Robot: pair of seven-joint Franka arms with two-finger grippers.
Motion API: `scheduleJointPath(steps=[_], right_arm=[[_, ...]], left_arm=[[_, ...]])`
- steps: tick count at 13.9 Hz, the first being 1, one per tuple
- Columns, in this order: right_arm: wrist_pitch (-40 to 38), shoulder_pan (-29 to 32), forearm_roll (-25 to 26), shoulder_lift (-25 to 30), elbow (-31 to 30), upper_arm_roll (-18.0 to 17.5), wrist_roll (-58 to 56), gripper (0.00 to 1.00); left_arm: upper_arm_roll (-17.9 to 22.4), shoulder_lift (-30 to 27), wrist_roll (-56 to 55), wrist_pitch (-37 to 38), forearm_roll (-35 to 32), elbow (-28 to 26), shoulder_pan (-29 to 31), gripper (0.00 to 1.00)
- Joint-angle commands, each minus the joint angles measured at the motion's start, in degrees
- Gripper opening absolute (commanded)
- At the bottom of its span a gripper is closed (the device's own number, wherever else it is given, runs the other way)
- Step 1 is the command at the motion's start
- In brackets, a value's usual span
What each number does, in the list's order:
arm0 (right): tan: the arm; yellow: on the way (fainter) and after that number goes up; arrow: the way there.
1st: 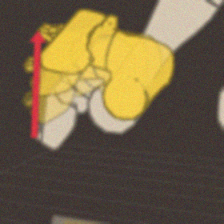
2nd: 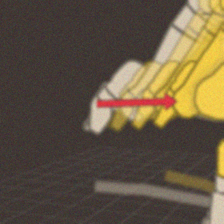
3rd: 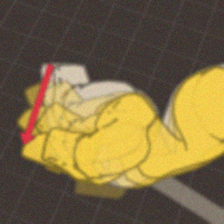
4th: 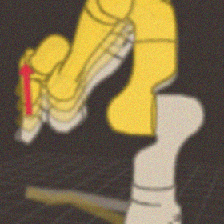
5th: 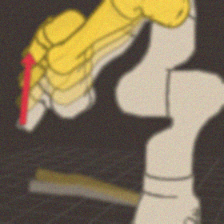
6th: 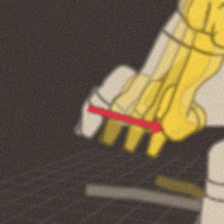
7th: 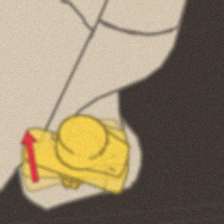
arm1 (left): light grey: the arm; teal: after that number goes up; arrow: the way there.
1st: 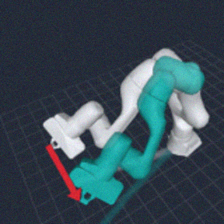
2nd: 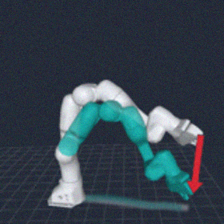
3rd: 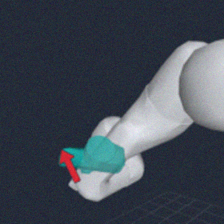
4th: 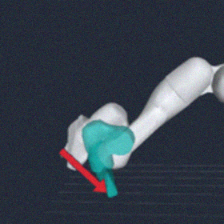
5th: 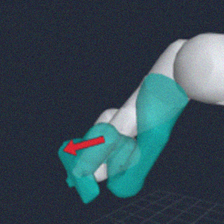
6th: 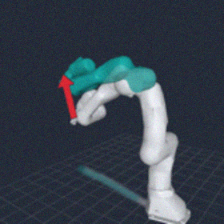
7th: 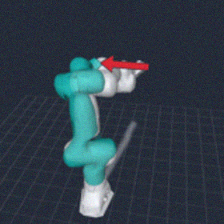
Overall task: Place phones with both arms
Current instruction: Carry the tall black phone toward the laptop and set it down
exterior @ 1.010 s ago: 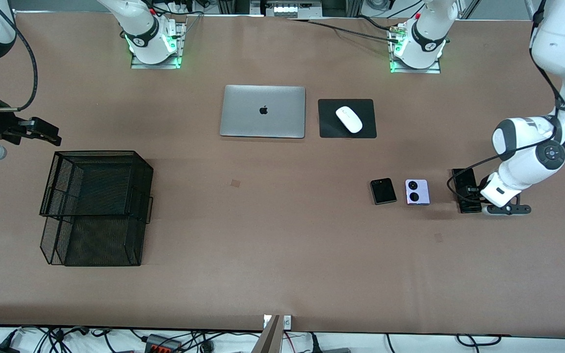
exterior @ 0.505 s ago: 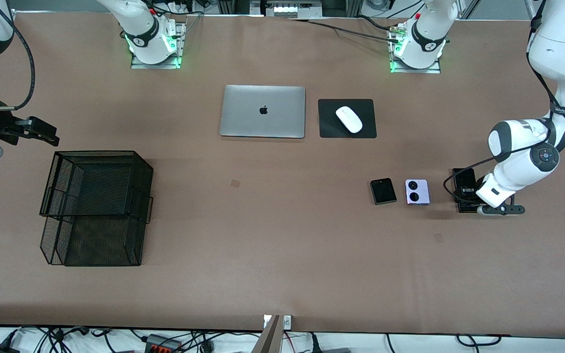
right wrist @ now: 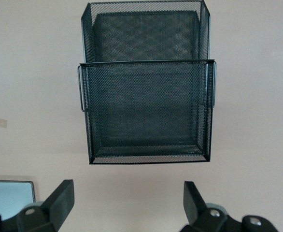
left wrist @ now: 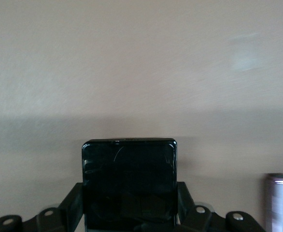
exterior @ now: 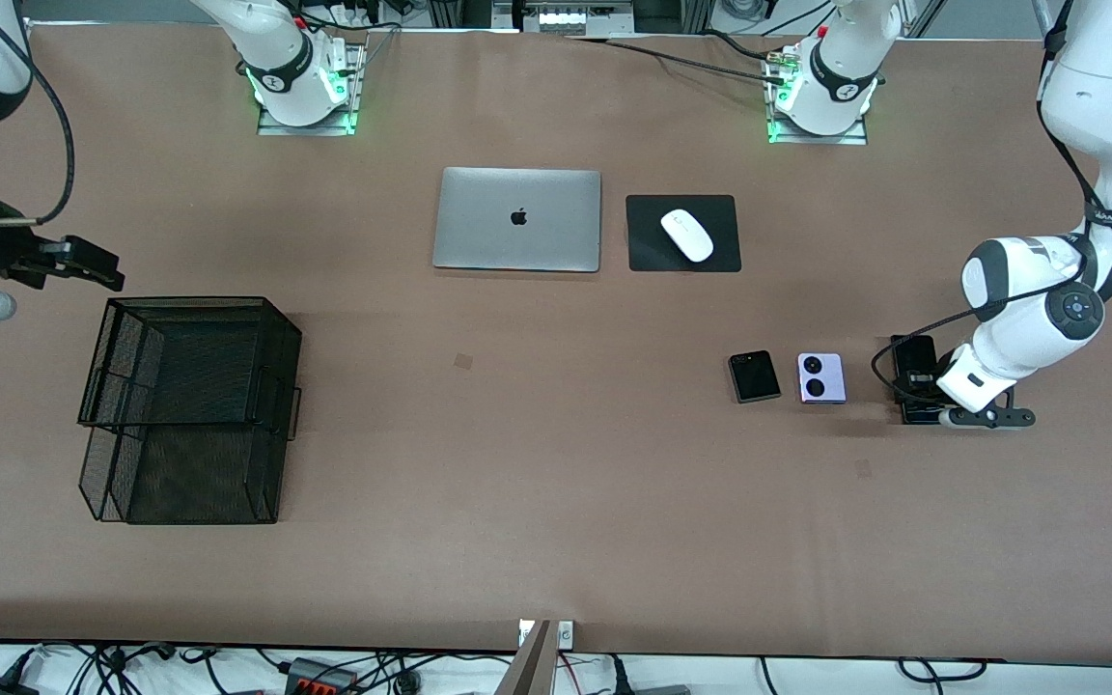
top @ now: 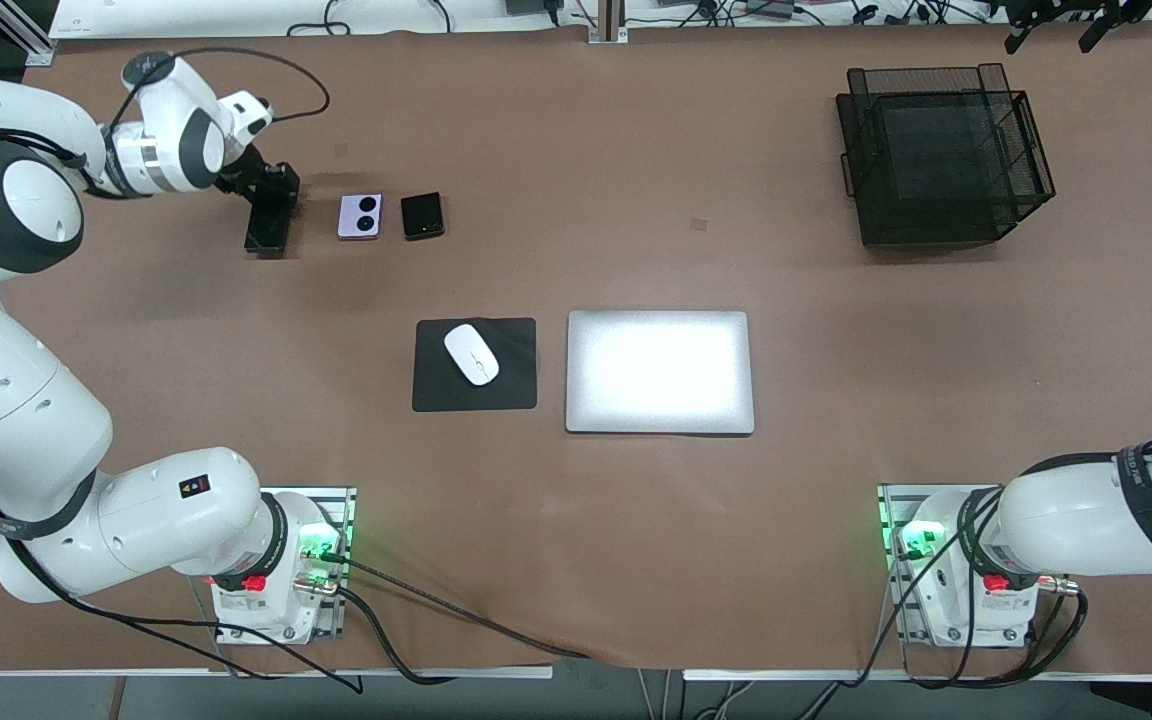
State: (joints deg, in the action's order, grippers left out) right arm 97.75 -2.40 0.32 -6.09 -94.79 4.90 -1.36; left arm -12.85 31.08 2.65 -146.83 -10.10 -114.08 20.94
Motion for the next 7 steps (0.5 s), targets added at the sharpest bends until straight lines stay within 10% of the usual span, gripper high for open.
scheduleJointPath(steps=[1, 7], right_arm=[[0.68, 0.29, -0.93, -0.85, 1.01, 0.03, -0.75, 1.00], [0.78, 0.20, -1.02, -0.94, 1.88, -0.15, -0.74, 1.00]], left_arm=[[-5.24, -3.75, -0.54, 14.85, -1.24, 7.61, 0.06, 0.26], [-11.32, -0.68, -7.90, 20.97, -0.62, 18.44, -11.51, 0.26]])
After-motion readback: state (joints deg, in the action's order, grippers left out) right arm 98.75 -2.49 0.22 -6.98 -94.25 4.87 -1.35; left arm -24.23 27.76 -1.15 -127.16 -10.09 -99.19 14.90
